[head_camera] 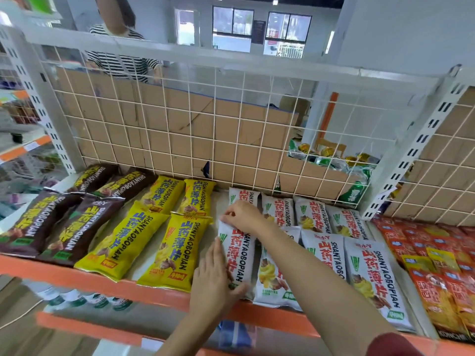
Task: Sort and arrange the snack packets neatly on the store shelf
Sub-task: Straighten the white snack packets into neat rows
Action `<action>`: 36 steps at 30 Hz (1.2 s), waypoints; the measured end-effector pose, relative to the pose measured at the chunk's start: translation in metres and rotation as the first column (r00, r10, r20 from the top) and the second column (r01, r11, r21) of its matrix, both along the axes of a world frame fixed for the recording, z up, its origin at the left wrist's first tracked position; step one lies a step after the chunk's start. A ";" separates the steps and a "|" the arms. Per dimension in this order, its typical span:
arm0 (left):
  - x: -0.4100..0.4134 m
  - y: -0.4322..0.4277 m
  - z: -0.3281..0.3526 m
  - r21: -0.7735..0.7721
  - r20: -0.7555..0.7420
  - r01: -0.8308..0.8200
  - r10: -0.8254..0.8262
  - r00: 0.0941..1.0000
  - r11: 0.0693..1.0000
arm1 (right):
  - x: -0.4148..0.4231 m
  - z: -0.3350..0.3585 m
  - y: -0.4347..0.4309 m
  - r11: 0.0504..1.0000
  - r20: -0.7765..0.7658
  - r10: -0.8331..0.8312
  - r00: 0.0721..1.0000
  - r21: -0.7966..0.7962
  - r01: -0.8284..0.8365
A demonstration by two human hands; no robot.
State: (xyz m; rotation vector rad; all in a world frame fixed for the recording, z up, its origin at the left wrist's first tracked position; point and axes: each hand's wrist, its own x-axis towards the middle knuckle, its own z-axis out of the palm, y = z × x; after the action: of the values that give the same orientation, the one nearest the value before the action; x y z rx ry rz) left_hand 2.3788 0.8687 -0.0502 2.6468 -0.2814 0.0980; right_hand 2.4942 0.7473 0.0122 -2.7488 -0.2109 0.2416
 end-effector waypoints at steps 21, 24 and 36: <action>-0.003 -0.003 0.006 0.077 -0.082 0.013 -0.006 0.997 0.997 | -0.001 -0.016 0.002 0.971 0.238 -0.234 0.943 0.113 0.213; -0.001 0.000 0.007 -0.016 -0.079 0.017 -0.019 0.997 1.000 | -0.031 -0.009 -0.009 0.952 0.307 -0.273 0.912 0.225 0.209; -0.018 -0.061 0.021 0.272 0.049 0.615 -0.649 0.759 0.740 | -0.152 -0.024 -0.109 0.869 0.371 -0.483 0.793 0.091 0.487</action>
State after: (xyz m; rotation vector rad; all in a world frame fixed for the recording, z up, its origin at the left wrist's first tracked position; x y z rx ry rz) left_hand 2.3611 0.8078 -0.0296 2.6149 -1.3068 0.0247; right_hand 2.3419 0.6378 -0.0123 -2.7168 0.4055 -0.4413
